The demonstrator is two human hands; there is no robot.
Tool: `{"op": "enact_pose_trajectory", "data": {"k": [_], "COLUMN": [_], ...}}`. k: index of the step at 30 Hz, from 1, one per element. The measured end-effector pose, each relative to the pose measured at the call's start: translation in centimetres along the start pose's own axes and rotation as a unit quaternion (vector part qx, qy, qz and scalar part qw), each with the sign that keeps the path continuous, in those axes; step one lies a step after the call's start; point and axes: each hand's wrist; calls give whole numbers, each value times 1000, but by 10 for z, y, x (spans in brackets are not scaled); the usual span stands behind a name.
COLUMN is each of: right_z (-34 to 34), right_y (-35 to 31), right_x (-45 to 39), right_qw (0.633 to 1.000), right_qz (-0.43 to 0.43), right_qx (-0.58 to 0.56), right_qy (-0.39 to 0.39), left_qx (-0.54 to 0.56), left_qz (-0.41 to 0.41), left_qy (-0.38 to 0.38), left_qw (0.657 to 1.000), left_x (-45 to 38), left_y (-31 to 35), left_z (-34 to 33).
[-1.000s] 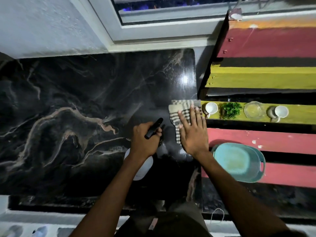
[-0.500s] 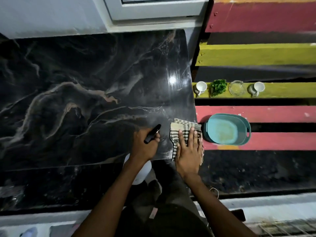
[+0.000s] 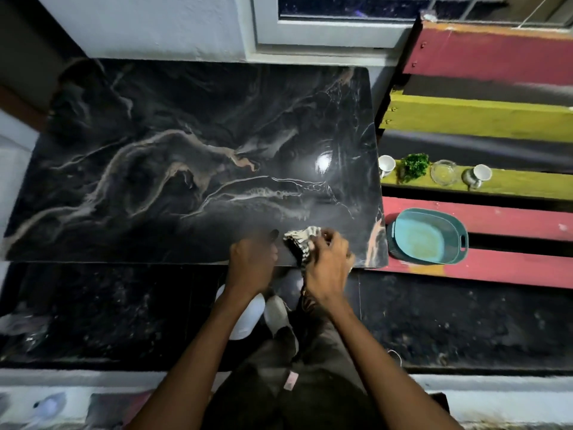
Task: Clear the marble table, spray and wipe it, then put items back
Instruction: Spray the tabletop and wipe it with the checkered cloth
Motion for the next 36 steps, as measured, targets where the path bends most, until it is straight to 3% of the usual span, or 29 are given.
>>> {"op": "enact_pose_trajectory", "data": {"k": [2,3,5,8,9,10,11,14,15,17,19,24,27,29,31,33,36], "right_z": [11,17,32,50,53,54,53,41,38,35,34,35,42,52,67,81,101], "right_y": [-2,-5,-9,-1,4,7,10,14,15,14,12,12,25,33,35,34,30], "right_x": [-8,-12,-22,-39,-44,-50,-57,-75,-80,-85,-88,-94,-100,-105,-106,-105,-109], "right_qw": [970,919,777,594,557,550,580,802,858,926,954,969,969,930,862,806,754], "right_qz": [-59,-109,-207,-294,-307,-310,-308,-308,-308,-286,-262,-232,-224,-276,-314,-317,-309], "right_qx": [-234,-379,-589,-731,-753,-758,-737,-500,-404,-241,-135,-16,-64,-216,-360,-451,-538], "right_qy": [-1,-20,-83,-166,-168,-164,-158,-110,-79,-47,-61,-80,-77,-109,-172,-213,-213], "left_qx": [4,5,8,15,18,20,22,25,26,28,26,19,17,19,20,15,13], "left_qz": [8,14,20,27,30,35,40,46,46,45,41,49,48,47,49,54,57], "left_qy": [9,11,16,18,16,15,15,18,19,17,15,5,3,4,6,6,9], "left_qw": [1000,1000,1000,999,999,999,999,998,998,998,999,999,999,999,999,998,998], "left_x": [3,4,7,9,9,9,9,4,1,-4,-8,-19,-26,-28,-31,-34,-38], "left_y": [-6,-9,-13,-16,-16,-16,-15,-16,-16,-17,-18,-20,-18,-18,-17,-16,-11], "left_z": [8,12,17,21,22,24,25,29,30,31,32,30,28,27,25,21,16]}}
Point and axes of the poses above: each hand's wrist, its own x-axis away from the middle knuckle, its own z-axis out of the back of the hand, y = z × x
